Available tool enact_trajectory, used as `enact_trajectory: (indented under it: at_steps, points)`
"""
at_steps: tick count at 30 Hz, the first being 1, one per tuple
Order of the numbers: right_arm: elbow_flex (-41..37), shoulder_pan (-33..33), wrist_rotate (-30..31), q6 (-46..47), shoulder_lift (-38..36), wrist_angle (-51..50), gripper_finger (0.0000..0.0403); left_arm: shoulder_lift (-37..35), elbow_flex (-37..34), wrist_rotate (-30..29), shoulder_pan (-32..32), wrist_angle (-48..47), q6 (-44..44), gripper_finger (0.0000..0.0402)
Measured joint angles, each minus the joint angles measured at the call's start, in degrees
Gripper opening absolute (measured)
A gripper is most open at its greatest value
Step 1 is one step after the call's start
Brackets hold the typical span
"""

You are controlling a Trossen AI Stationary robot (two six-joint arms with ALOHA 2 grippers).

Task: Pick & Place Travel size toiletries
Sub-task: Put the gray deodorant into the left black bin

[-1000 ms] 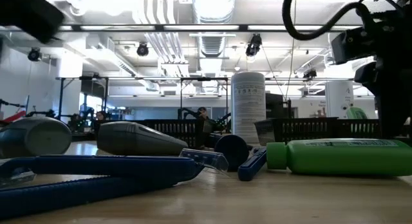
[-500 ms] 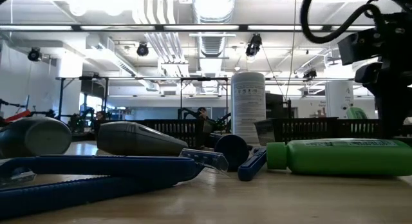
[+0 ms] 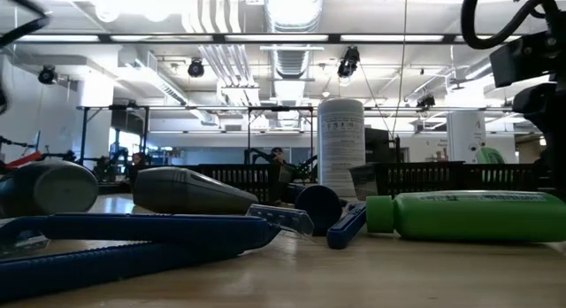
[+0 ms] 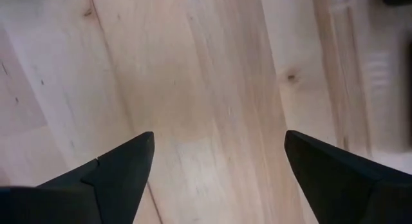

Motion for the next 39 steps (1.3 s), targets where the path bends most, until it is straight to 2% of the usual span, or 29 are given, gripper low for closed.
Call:
enact_trajectory:
  at_steps: [2,5,8,10,13,17,19,21,23,26,31,33,36,39]
  points:
    - [0.0,0.3,0.0,1.1,0.0,0.0,0.0350,-3.5,-0.6,-2.5,2.5,-1.3,1.0,0.0212]
    - [0.0,0.7,0.2,3.1,0.0,0.0,0.0348,-10.9,-1.2,-11.4,8.4,-3.6,2.6,0.0212]
    - [0.0,1.1,0.4,5.2,0.0,0.2,0.0340,-18.6,-1.5,-21.8,17.7,-3.4,7.2,0.0212]
    - [0.0,1.2,1.0,6.2,0.0,0.3,0.0333,-22.1,-1.5,-25.1,25.9,-2.6,13.9,0.0212]
    - [0.0,1.2,1.8,6.6,0.0,0.4,0.0323,-25.0,-1.5,-25.7,39.5,-0.9,26.5,0.0212]
    - [0.0,1.2,1.9,6.5,0.0,0.5,0.0310,-25.4,-1.4,-24.7,57.7,-0.9,39.9,0.0212]
    - [0.0,1.2,2.0,6.6,0.0,0.6,0.0304,-24.1,-1.4,-20.6,64.8,0.1,45.3,0.0212]
    - [0.0,1.2,2.0,6.7,0.0,0.7,0.0298,-22.0,-1.4,-15.3,69.4,1.5,49.0,0.0212]
    - [0.0,1.2,2.2,7.0,0.0,0.7,0.0293,-19.6,-1.4,-11.9,71.1,2.8,51.4,0.0212]
    - [0.0,1.2,2.4,7.7,0.0,0.7,0.0287,-16.1,-1.4,-11.3,71.2,2.6,52.9,0.0224]
    - [0.0,1.2,2.4,9.1,0.0,0.7,0.0278,-12.9,-1.3,-9.3,70.0,2.5,52.9,0.0349]
    - [0.0,1.2,2.4,9.3,0.0,0.6,0.0275,-13.5,-0.7,-8.5,69.3,1.9,53.1,0.0381]
    - [-0.2,1.2,2.4,9.3,0.0,0.3,0.0271,-16.3,1.1,-7.1,67.1,1.1,56.2,0.0387]
    - [-0.9,1.2,2.4,9.3,0.0,0.2,0.0266,-20.0,3.1,-0.1,61.0,1.1,66.5,0.0370]
